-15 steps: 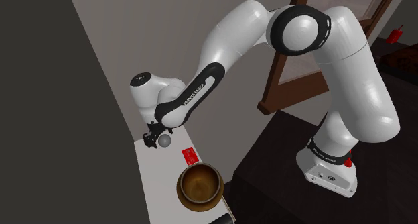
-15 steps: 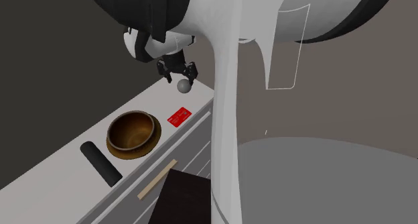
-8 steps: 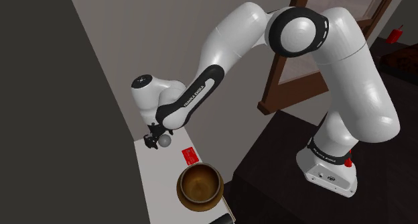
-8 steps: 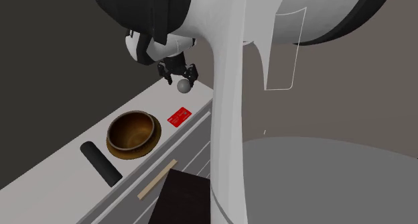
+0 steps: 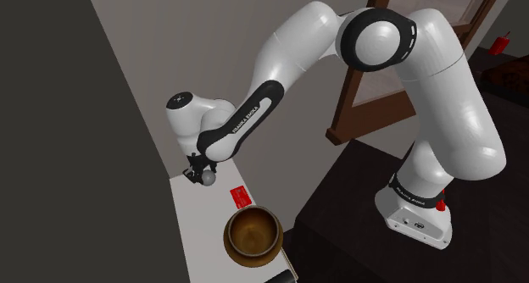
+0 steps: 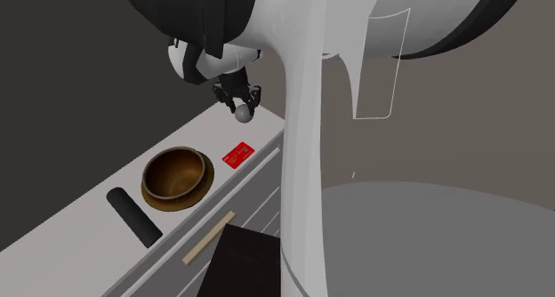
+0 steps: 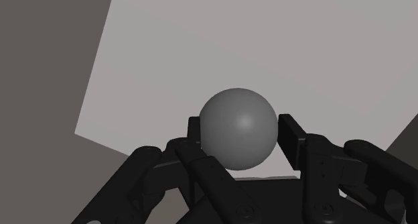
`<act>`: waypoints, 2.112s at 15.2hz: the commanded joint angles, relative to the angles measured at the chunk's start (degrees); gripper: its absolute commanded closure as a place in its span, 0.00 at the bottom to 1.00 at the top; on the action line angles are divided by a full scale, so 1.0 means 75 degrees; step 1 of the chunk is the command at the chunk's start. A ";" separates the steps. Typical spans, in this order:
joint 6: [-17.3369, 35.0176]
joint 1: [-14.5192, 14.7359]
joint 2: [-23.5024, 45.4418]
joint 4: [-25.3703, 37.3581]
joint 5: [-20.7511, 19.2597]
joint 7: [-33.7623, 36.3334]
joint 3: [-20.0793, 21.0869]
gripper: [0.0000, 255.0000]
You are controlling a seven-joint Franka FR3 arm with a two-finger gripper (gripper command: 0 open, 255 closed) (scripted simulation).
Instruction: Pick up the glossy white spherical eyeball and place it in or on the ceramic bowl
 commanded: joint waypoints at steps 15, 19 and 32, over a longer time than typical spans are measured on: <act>-0.0735 -0.0152 -0.0806 -0.0101 0.0338 -0.0243 0.0294 1.00; -0.1008 -0.0201 -0.1058 -0.0068 0.0449 -0.0326 0.0370 1.00; -0.1973 -0.0315 -0.1760 0.0238 0.0788 -0.0591 0.0572 1.00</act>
